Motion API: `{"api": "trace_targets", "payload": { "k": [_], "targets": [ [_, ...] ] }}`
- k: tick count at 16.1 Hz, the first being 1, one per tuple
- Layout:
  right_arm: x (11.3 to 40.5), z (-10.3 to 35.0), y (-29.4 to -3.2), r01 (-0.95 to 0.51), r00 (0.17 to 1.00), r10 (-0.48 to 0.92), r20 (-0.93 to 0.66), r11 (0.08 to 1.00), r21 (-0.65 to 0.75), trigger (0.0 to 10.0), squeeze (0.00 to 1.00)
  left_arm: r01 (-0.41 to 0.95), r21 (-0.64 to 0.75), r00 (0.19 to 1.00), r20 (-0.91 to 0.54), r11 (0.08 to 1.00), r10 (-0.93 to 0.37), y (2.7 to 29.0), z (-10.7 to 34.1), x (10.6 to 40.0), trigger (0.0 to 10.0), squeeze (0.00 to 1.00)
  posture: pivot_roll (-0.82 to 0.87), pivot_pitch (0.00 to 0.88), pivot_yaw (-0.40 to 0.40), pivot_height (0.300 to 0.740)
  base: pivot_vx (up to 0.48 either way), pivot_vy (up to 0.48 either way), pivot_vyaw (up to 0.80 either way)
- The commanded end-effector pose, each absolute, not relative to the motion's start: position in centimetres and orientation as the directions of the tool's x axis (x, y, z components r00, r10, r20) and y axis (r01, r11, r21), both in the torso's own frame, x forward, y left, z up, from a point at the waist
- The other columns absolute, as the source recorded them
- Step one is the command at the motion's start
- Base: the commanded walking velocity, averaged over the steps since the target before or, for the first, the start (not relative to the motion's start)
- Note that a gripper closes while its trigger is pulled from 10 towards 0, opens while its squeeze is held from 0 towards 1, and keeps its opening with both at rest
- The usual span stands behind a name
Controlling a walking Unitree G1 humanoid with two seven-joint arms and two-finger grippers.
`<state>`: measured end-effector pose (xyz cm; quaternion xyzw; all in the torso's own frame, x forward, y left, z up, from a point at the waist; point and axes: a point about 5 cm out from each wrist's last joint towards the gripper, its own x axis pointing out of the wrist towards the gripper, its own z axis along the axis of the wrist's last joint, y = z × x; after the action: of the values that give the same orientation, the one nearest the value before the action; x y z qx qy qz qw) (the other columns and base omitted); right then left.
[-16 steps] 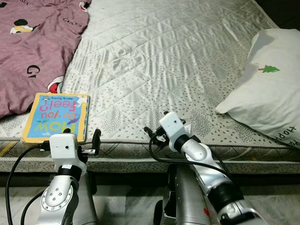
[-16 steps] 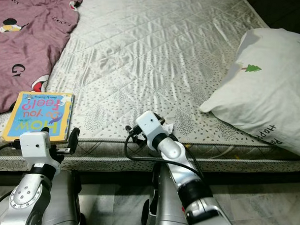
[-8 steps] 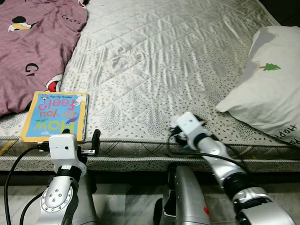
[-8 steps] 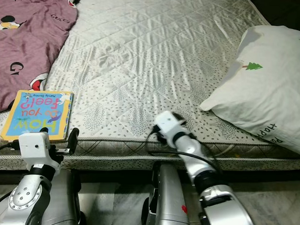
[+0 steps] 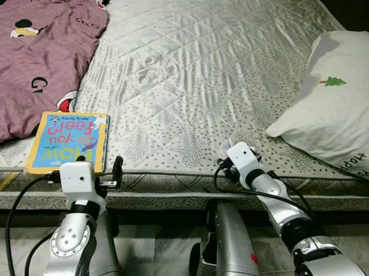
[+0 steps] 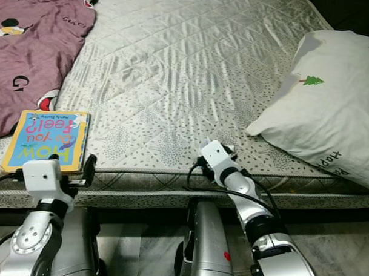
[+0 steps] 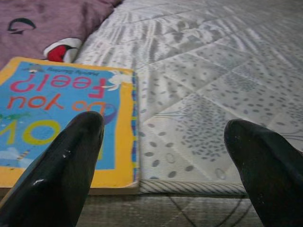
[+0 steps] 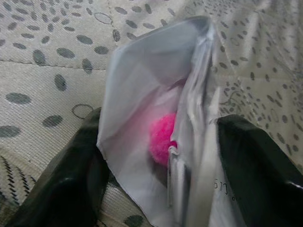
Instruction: Clean up the room
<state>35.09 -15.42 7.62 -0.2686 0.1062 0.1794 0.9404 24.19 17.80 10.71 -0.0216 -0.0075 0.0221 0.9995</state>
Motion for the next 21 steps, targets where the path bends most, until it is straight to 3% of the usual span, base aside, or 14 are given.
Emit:
{"api": "trace_targets", "payload": {
  "k": [1, 13, 17, 19, 21],
  "targets": [
    [34.5, 6.3, -16.1, -0.402, 0.900, 0.255, -0.353, 0.798, -0.448, 0.0, 0.00, -0.044, -0.044, 0.999, -0.016, 0.998, 0.043, 17.9, 10.2, 24.1, 10.0, 0.00, 0.08, 0.222, -0.080, 0.494, 0.000, 0.000, 0.00],
    [34.6, 6.4, -15.6, -0.378, 0.906, 0.256, -0.336, 0.847, -0.374, 0.0, 0.00, -0.042, -0.049, 0.999, -0.006, 0.998, 0.042, 17.6, 10.2, 24.5, 10.0, 0.00, 0.08, 0.200, -0.085, 0.494, 0.000, 0.000, 0.00],
    [34.5, 6.3, -14.4, -0.320, 0.913, 0.276, -0.301, 0.941, -0.108, 0.0, 0.00, -0.048, -0.056, 0.999, 0.001, 0.997, 0.049, 17.5, 10.1, 24.5, 10.0, 0.00, 0.08, 0.174, -0.085, 0.494, 0.000, 0.000, 0.00],
    [34.2, 6.9, -13.0, -0.277, 0.934, 0.302, -0.189, 0.950, 0.145, 0.0, 0.00, -0.049, -0.060, 0.999, 0.014, 0.997, 0.050, 17.3, 10.3, 24.7, 10.0, 0.00, 0.08, 0.160, -0.080, 0.494, 0.000, 0.000, 0.00],
    [34.0, 7.3, -12.4, -0.266, 0.942, 0.300, -0.152, 0.941, 0.209, 0.0, 0.00, -0.045, -0.058, 0.999, 0.020, 0.997, 0.046, 17.3, 10.4, 24.9, 10.0, 0.00, 0.07, 0.153, -0.078, 0.494, 0.000, 0.000, 0.00]
  ]
}}
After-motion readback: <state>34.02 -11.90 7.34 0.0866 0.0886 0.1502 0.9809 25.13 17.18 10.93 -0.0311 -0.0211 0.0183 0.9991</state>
